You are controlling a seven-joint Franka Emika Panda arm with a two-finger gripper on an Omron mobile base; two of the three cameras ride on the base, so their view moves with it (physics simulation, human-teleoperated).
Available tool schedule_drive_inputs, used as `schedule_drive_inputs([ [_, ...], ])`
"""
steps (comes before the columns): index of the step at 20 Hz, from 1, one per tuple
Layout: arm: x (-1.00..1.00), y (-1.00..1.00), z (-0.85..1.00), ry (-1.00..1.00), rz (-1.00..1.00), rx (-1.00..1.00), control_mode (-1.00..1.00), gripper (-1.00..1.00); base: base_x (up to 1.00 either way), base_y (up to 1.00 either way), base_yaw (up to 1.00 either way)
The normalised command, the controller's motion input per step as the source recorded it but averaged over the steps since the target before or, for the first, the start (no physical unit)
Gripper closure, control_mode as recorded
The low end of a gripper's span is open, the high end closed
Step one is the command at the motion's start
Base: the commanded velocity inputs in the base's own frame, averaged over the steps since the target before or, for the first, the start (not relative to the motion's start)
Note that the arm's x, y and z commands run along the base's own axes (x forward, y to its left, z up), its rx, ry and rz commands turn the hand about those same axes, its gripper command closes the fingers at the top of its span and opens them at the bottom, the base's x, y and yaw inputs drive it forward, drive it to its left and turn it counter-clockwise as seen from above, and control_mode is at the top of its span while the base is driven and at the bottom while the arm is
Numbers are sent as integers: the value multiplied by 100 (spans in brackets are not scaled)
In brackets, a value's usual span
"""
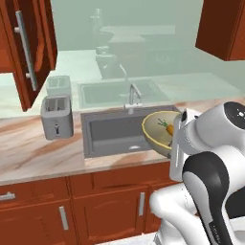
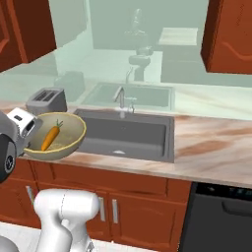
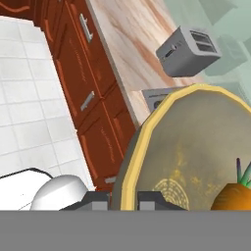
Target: Pick the carrot from the cabinet and place it in the bowl. Then pick the bowl and place it in the sink. Then turn on the sink facuet.
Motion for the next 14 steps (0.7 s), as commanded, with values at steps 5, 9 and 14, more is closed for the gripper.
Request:
schedule_drive_inputs([
  [5, 0, 0, 0, 0, 0, 0, 100, 100, 12, -80, 0],
  [9, 0, 0, 0, 0, 0, 0, 100, 100, 23, -59, 0],
  [14, 0, 0, 0, 0, 0, 0, 100, 100, 36, -25, 0],
])
